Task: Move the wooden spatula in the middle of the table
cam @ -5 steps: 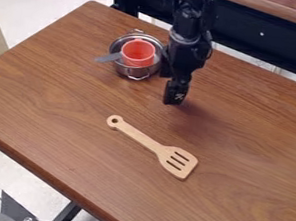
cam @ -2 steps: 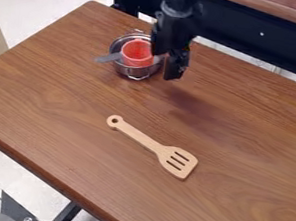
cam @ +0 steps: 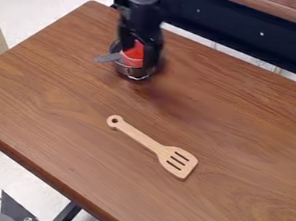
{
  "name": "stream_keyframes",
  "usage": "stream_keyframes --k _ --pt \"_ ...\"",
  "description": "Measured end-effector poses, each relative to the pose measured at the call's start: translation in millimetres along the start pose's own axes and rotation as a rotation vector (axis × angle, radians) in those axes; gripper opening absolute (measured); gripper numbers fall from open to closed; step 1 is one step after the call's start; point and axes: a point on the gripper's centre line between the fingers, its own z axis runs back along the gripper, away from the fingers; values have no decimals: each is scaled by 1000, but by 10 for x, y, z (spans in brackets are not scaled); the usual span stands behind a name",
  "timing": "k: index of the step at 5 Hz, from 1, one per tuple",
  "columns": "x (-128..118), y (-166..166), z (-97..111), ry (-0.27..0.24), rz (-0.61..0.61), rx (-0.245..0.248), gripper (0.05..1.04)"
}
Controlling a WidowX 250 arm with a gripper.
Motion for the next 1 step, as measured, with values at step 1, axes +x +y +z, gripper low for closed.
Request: stream_keyframes --k 1 --pt "-101 172 66 4 45 -42 1001"
